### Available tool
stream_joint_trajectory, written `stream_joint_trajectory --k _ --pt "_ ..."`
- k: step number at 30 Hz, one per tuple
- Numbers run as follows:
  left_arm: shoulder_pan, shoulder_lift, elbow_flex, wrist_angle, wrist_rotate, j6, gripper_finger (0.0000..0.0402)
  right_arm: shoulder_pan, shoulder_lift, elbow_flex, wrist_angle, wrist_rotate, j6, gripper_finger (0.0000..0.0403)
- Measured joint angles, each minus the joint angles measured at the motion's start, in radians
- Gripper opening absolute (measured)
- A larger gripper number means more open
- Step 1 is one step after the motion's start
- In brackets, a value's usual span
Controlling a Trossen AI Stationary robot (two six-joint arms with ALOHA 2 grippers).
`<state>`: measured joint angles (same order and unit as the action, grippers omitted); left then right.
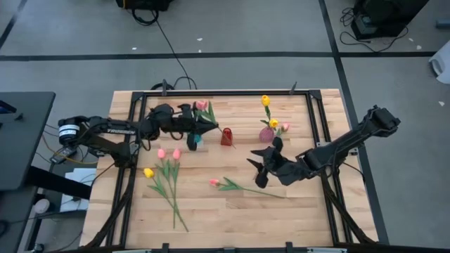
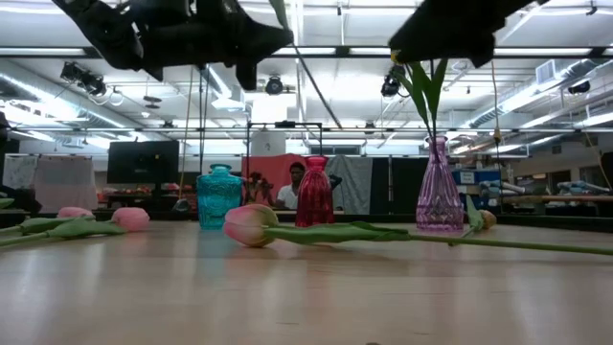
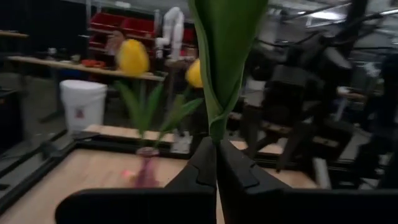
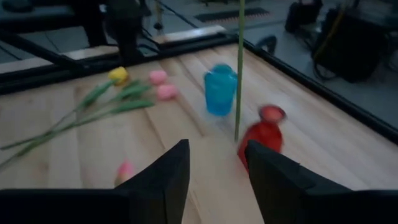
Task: Sort flowers into vase by color
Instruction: Put the middle pink flower into the red vase
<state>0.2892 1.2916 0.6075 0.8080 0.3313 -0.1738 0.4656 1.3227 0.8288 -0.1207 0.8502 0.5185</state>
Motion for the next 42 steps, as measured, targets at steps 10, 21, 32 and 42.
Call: stream_joint_trajectory --k 10,21,32,42 --pt "0.087 0.0 0.066 -0.193 -0.005 0.093 0.0001 0.035 0.016 0.0 -0.151 0.053 0.152 0.0165" --pt "0.097 0.0 0.187 -0.404 -0.049 0.195 0.0001 0.042 0.017 0.0 -0.151 0.058 0.163 0.0165" --pt "0.118 -0.027 0.219 -0.452 0.007 0.177 0.0001 0.044 0.017 0.0 -0.15 0.057 0.171 0.0165" --pt "0.144 -0.004 0.219 -0.492 0.001 0.217 0.0001 0.044 0.017 0.0 -0.149 0.065 0.171 0.0165"
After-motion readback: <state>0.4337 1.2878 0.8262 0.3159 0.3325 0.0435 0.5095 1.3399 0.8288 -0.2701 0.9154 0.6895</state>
